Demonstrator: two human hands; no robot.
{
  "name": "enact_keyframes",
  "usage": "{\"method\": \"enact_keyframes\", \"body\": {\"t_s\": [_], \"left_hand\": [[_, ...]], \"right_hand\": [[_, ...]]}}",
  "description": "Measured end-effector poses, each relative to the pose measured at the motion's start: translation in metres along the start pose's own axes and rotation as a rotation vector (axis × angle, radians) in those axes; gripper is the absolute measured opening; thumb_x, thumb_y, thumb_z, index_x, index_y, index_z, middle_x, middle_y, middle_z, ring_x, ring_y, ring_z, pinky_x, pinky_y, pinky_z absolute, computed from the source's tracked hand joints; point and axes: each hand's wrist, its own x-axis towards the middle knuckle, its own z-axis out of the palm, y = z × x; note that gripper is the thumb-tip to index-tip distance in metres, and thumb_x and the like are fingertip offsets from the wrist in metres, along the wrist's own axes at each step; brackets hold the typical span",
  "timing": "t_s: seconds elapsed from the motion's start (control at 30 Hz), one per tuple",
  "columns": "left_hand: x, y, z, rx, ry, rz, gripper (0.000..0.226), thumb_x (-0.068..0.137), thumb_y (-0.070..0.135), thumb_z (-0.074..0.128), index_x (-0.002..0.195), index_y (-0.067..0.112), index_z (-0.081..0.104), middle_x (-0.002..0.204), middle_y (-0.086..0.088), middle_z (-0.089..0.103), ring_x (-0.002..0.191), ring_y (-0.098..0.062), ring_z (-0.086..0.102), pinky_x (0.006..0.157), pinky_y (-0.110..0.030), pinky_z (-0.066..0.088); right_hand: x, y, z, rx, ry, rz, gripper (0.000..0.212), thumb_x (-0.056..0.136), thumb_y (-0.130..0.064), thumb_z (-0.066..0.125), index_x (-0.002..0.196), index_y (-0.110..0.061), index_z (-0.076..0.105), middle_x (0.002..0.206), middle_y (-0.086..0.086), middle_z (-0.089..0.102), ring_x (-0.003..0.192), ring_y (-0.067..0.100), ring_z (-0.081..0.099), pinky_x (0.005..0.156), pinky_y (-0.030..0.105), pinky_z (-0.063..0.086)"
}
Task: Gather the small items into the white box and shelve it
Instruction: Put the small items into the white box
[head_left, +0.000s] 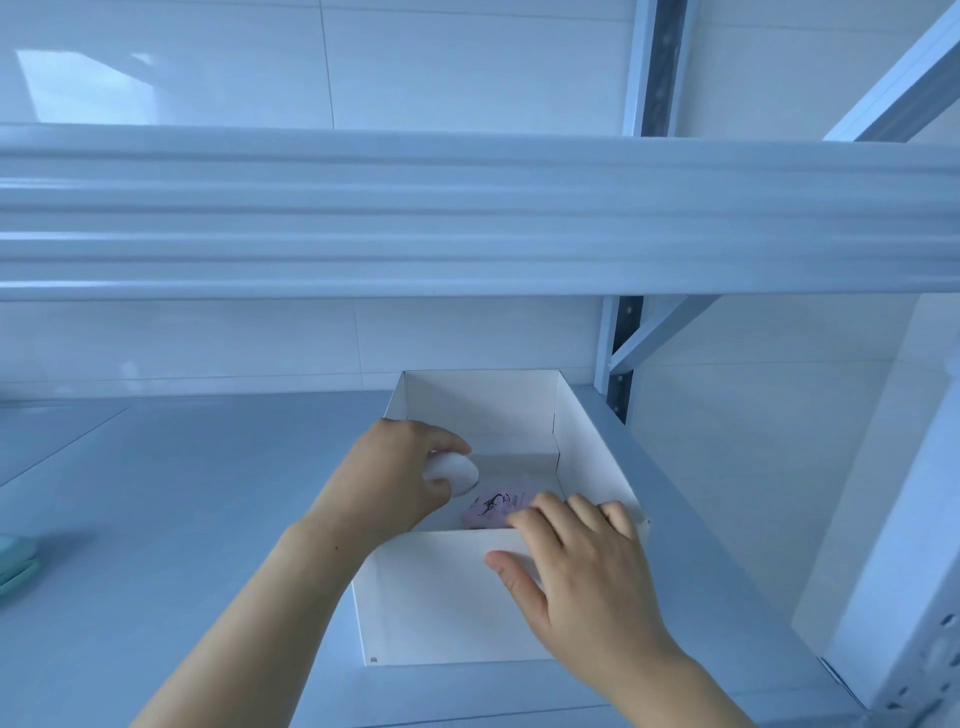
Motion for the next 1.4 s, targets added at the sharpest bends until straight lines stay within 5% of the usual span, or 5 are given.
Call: {"method": "enact_keyframes", "body": {"t_s": [0.13,0.63,1.0,1.2,1.4], "left_hand": [[0.002,-0.001,0.0,-0.004,0.001,0.008,0.036,0.075,0.012,0.06,0.104,0.03,0.069,0.105,0.014,0.069,0.081,0.0,0.051,0.057,0.001,0.034],[0.009,-0.003,0.002,0.119,-0.088,0.022,0.034,0.073,0.014,0.062,0.103,0.03,0.068,0.102,0.013,0.068,0.079,-0.007,0.049,0.066,-0.02,0.038],[0.016,0.004,0.005,0.275,-0.271,0.071,0.02,0.073,0.026,0.066,0.093,0.027,0.069,0.092,0.013,0.064,0.076,-0.008,0.055,0.065,-0.021,0.045],[0.019,0.001,0.008,0.188,-0.504,0.069,0.015,0.075,0.024,0.071,0.088,0.032,0.07,0.084,0.016,0.069,0.059,0.014,0.053,0.047,0.001,0.037],[0.017,0.0,0.006,0.144,-0.235,0.064,0.02,0.081,0.015,0.062,0.095,0.027,0.068,0.096,0.013,0.068,0.075,-0.001,0.059,0.07,-0.016,0.044]], "right_hand": [[0.0,0.0,-0.003,0.017,-0.02,0.014,0.031,0.088,-0.047,0.044,0.082,-0.021,0.06,0.073,-0.008,0.056,0.065,0.019,0.051,0.062,0.031,0.026],[0.005,0.0,-0.009,0.135,-0.095,0.096,0.04,0.089,-0.051,0.043,0.073,-0.019,0.061,0.063,-0.006,0.06,0.063,0.021,0.054,0.062,0.034,0.033],[0.011,0.007,-0.004,0.207,0.114,0.116,0.042,0.076,-0.056,0.06,0.057,-0.019,0.06,0.045,-0.005,0.054,0.046,0.02,0.051,0.053,0.025,0.03],[0.008,0.006,-0.002,0.198,0.155,0.116,0.042,0.08,-0.056,0.056,0.057,-0.02,0.057,0.046,-0.006,0.053,0.048,0.019,0.049,0.056,0.025,0.024],[0.008,0.005,-0.003,0.207,0.136,0.12,0.04,0.08,-0.056,0.056,0.06,-0.021,0.06,0.048,-0.008,0.057,0.05,0.017,0.051,0.058,0.025,0.025]]}}
